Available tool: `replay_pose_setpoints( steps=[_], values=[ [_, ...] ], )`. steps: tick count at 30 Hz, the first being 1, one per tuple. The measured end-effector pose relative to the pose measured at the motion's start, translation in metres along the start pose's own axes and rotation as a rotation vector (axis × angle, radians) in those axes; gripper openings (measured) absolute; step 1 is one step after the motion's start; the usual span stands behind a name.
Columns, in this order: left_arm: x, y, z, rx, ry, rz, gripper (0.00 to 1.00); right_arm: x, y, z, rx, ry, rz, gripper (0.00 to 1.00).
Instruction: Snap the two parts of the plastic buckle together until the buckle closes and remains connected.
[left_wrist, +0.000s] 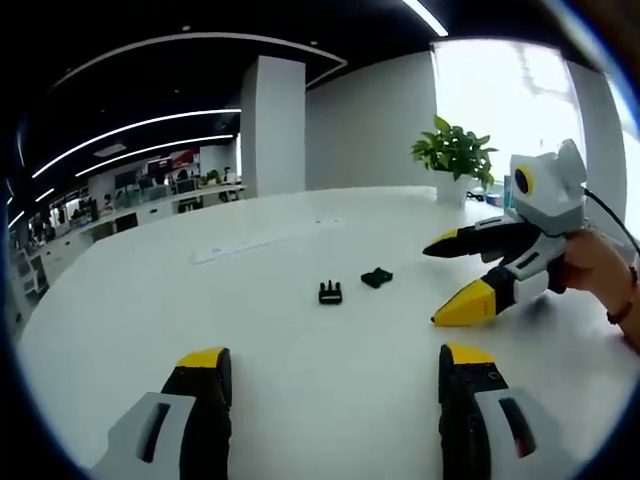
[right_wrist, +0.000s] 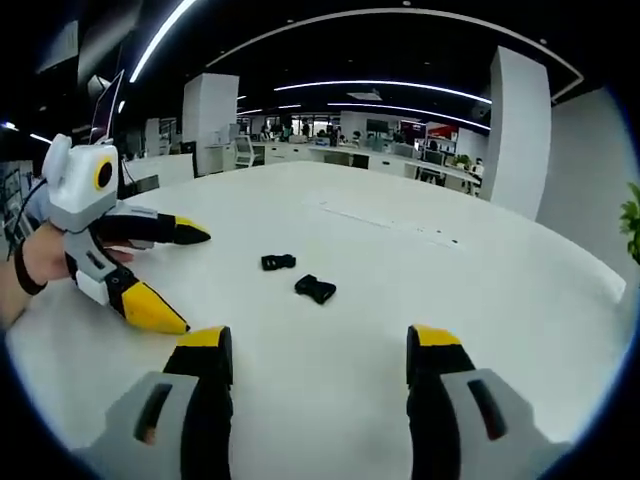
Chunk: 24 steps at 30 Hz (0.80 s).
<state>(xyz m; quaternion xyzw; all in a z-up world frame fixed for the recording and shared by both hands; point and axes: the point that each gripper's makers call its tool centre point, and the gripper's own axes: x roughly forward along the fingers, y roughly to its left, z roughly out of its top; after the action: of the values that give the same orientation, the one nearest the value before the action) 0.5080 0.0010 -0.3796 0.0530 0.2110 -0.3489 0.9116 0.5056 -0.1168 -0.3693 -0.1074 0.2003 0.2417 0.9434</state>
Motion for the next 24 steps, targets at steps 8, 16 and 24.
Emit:
replay_pose_setpoints(
  steps=[8,16,24],
  values=[
    [-0.002,-0.01,0.0,0.01,0.012,-0.01,0.84,0.001,-0.001,0.0,-0.006,0.006,-0.001,0.71],
    [-0.006,-0.019,-0.002,0.015,0.017,-0.011,0.84,0.006,-0.008,0.005,-0.001,0.006,0.001,0.7],
    [-0.007,-0.029,-0.005,0.013,0.015,-0.012,0.82,0.003,-0.004,0.003,-0.003,0.006,0.008,0.7]
  ],
)
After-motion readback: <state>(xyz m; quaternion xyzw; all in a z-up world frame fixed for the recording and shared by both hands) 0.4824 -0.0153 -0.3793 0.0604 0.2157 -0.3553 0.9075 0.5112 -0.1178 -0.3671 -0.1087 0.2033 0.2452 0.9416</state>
